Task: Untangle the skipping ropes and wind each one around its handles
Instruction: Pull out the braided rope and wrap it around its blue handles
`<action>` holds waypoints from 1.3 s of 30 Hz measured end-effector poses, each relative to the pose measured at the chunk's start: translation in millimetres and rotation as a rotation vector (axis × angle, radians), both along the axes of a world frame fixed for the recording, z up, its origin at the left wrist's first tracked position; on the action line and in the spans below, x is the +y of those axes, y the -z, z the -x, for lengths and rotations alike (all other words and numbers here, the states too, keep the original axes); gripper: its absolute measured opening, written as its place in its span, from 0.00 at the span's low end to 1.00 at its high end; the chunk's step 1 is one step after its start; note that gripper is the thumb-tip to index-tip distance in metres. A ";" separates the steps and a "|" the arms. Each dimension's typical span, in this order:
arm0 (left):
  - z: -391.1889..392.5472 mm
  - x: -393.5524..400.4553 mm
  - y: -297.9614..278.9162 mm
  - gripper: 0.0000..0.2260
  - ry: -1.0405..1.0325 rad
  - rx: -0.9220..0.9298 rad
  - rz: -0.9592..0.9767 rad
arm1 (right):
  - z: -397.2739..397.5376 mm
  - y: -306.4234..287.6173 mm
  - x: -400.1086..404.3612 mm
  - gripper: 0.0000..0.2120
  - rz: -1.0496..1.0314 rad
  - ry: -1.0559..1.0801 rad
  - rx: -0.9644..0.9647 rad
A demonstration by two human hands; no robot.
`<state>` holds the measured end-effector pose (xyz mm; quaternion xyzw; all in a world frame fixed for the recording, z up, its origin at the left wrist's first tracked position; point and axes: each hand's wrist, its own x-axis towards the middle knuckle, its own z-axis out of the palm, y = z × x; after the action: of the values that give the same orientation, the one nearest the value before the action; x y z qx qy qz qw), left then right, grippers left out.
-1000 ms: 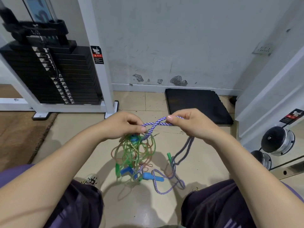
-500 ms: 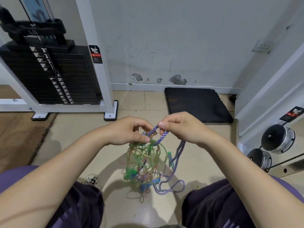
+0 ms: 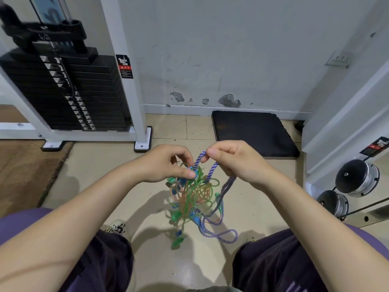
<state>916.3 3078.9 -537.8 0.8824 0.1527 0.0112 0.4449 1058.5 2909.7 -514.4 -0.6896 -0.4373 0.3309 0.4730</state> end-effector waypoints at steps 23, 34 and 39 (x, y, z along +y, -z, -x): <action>-7.5 -0.4 -1.0 0.08 -0.365 -0.163 0.592 | -5.4 -2.1 -5.3 0.10 0.183 -0.035 -0.085; -8.0 -3.7 2.1 0.10 -0.237 -0.056 0.465 | -6.0 0.0 -3.9 0.11 0.024 0.107 -0.007; -8.6 0.0 1.9 0.09 -0.254 -0.055 0.470 | -8.1 -4.1 -4.4 0.08 -0.028 0.245 -0.017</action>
<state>924.9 3079.0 -539.7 0.7279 0.2483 0.0551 0.6368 1066.6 2905.3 -510.2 -0.7342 -0.3583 0.2585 0.5155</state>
